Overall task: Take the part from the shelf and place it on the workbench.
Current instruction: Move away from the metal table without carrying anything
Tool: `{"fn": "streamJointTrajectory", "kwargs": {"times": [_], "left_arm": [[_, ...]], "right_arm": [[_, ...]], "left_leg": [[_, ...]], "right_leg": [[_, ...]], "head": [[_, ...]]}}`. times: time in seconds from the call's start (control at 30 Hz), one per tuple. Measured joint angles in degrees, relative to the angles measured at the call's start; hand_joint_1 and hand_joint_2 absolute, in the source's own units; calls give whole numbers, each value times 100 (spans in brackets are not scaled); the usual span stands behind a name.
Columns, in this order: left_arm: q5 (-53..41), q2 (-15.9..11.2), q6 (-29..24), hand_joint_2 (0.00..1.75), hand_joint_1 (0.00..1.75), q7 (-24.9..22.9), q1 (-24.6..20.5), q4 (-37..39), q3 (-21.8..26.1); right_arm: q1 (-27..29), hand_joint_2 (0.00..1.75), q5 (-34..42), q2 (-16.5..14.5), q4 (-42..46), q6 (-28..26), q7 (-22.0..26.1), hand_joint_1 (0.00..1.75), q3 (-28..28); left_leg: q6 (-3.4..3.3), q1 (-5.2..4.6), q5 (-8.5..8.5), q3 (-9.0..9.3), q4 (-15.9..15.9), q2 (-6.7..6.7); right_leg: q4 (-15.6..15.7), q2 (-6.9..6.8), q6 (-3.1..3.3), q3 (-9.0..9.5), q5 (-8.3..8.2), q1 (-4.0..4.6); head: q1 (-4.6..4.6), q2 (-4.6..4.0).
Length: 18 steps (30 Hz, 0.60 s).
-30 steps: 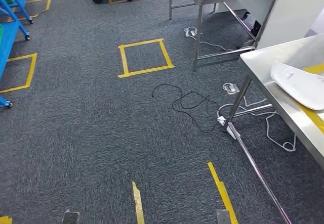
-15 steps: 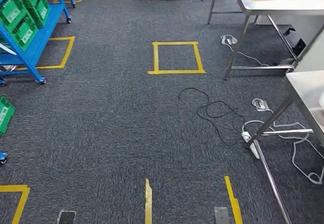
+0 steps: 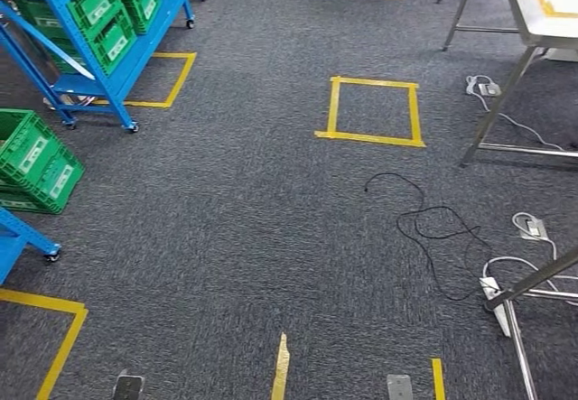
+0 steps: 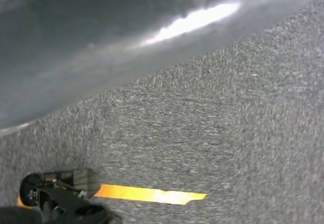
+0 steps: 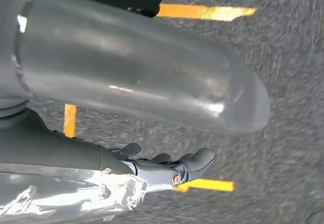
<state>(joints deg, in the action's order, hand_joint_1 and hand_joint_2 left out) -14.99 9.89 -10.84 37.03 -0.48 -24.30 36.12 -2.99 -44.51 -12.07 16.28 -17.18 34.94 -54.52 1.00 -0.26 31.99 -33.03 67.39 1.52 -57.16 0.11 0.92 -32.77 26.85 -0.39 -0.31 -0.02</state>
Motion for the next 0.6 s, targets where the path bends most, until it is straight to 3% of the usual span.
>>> {"fn": "streamJointTrajectory", "kwargs": {"times": [0.07,0.1,0.13,0.17,0.2,0.27,0.3,0.37,0.4,0.47,0.5,0.53,0.57,0.6], "left_arm": [[7,3,4,0,0,0,3,0,-2],[15,4,4,0,0,0,12,0,-2],[25,4,4,0,0,0,20,0,-2],[33,2,4,0,0,0,26,0,-2],[40,-1,4,0,0,0,28,-1,-2],[45,-7,4,0,0,0,13,-5,-2],[45,-8,4,0,0,0,5,-8,-3],[45,-5,2,0,0,0,6,-13,-4],[45,-3,1,0,0,0,18,-16,-4],[50,1,-2,0,0,0,17,-23,-3],[52,4,-3,0,0,0,6,-27,-3],[55,5,-4,0,0,0,-5,-30,-5],[55,8,-4,0,0,0,-9,-31,-8],[55,10,-4,0,0,0,-2,-32,-13]], "right_arm": [[7,0,-12,3,-2,2,-1,0,-14],[5,0,-17,5,-2,2,-1,0,-21],[2,0,-21,7,-2,3,-2,0,-25],[-3,0,-25,7,-2,4,-2,0,-28],[-4,0,-27,7,-4,5,-2,0,-31],[-6,0,-31,8,-13,9,-1,0,-39],[-7,0,-32,9,-17,11,-1,0,-44],[-23,0,-37,11,-20,14,2,0,-51],[-36,0,-41,11,-21,16,4,0,-52],[-59,0,-48,11,-22,20,12,0,-53],[-61,0,-49,13,-23,22,14,0,-56],[-58,0,-49,15,-23,22,15,0,-60],[-53,0,-50,18,-23,22,14,0,-64],[-49,0,-51,20,-23,23,14,0,-68]], "left_leg": [[22,10,345,-428,497,-99],[16,13,406,-540,530,-111],[0,11,313,-564,394,-124],[-33,-1,62,-502,97,-163],[-88,-33,-267,-393,-284,-298],[-175,-104,-625,-226,-826,-573],[-203,-133,-674,-201,-924,-658],[-228,-134,-678,-185,-952,-545],[-249,-118,-706,-159,-985,-463],[-296,-70,-719,-97,-1050,-302],[-316,-59,-713,-81,-1060,-221],[-332,-53,-699,-72,-1061,-133],[-338,-49,-684,-62,-1060,-45],[-332,-43,-666,-40,-1059,51]], "right_leg": [[10,-159,27,132,118,19],[10,-233,35,207,181,30],[11,-303,39,287,244,40],[13,-374,41,371,305,52],[19,-442,40,433,365,62],[19,-570,12,537,480,94],[21,-633,-15,549,525,106],[45,-767,-86,605,599,117],[31,-712,-118,628,647,111],[-308,-387,-170,525,885,83],[-676,-183,-187,333,1065,62],[-1101,-74,-204,88,1237,45],[-1466,-32,-221,-145,1348,33],[-1657,-19,-235,-317,1329,23]], "head": [[-1,0],[-2,0],[-2,0],[-3,0],[-2,0],[2,0],[4,0],[3,0],[4,0],[18,0],[27,0],[34,0],[38,0],[38,0]]}}
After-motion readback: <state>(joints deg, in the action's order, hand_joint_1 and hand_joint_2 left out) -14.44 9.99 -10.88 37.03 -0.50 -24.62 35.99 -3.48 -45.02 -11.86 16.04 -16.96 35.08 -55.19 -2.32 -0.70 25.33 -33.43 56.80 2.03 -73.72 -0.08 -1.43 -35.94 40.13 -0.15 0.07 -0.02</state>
